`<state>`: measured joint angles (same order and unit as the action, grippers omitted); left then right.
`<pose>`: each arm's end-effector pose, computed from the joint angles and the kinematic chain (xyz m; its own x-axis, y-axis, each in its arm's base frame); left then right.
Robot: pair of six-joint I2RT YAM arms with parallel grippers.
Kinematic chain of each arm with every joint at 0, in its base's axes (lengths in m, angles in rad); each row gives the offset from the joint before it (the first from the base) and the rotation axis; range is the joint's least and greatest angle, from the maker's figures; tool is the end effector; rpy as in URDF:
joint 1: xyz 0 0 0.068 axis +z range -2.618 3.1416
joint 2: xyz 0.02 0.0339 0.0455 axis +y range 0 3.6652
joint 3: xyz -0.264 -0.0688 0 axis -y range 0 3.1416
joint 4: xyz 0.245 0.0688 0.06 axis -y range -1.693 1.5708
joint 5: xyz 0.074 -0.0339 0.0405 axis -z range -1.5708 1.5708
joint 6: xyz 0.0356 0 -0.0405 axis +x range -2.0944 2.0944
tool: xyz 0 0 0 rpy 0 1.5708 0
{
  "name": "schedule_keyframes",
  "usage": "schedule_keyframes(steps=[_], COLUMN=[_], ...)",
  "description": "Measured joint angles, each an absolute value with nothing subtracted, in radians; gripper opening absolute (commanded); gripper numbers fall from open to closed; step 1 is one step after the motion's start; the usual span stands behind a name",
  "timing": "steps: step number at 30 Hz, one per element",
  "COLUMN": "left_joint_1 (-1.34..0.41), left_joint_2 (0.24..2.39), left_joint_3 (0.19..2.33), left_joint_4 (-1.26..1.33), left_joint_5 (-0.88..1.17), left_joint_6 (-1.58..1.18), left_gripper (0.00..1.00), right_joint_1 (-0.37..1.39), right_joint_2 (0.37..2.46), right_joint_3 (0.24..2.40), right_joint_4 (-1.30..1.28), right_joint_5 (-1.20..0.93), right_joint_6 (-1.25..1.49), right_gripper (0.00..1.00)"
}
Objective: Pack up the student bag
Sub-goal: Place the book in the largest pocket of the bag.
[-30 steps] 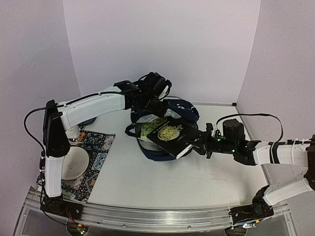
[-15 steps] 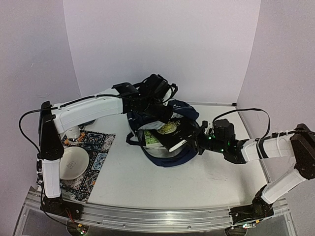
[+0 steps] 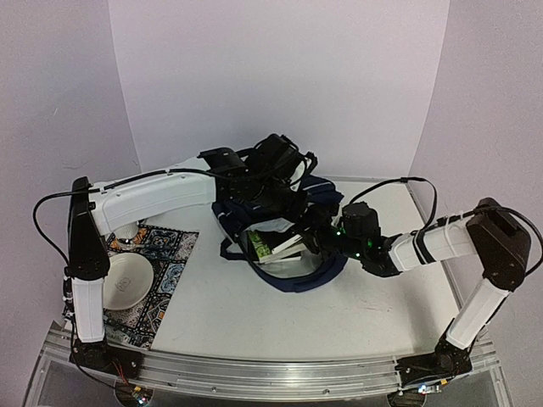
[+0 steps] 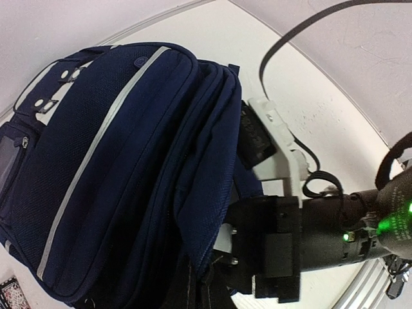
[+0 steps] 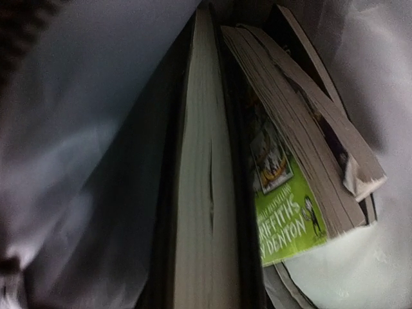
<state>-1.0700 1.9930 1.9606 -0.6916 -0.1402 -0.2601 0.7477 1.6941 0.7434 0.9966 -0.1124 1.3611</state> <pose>0.2237 -0.3984 0.3340 -0.5178 0.4156 -0.7478 0.7090 0.6976 -0.1032 0.2561 0.2429 0.2160 -0.7342 0.6446 -0.2130 -0.1907 0.1053 0.9760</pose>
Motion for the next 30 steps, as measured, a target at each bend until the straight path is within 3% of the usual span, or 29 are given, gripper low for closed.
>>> schedule_keyframes(steps=[1, 9, 18, 30], left_joint_1=[-1.071, -1.078, -1.093, -1.088], left_joint_2=[1.993, 1.975, 1.930, 1.888], left_joint_3=[1.961, 1.915, 1.835, 1.729], left_joint_4=[-0.691, -0.672, -0.631, -0.575], left_joint_5=[-0.140, -0.161, -0.208, -0.134], left_joint_6=[-0.262, -0.272, -0.289, -0.288], left_gripper=[0.00, 0.00, 0.00, 0.01], right_joint_1=[0.749, 0.760, 0.765, 0.765], right_joint_2=[1.715, 1.824, 1.717, 1.330], right_joint_3=[0.763, 0.842, 0.800, 0.681], right_joint_4=[0.999, 1.018, 0.830, 0.513], right_joint_5=[-0.110, -0.101, -0.117, -0.047], right_joint_6=[1.361, 1.345, 1.204, 0.989], right_gripper=[0.02, 0.40, 0.73, 0.85])
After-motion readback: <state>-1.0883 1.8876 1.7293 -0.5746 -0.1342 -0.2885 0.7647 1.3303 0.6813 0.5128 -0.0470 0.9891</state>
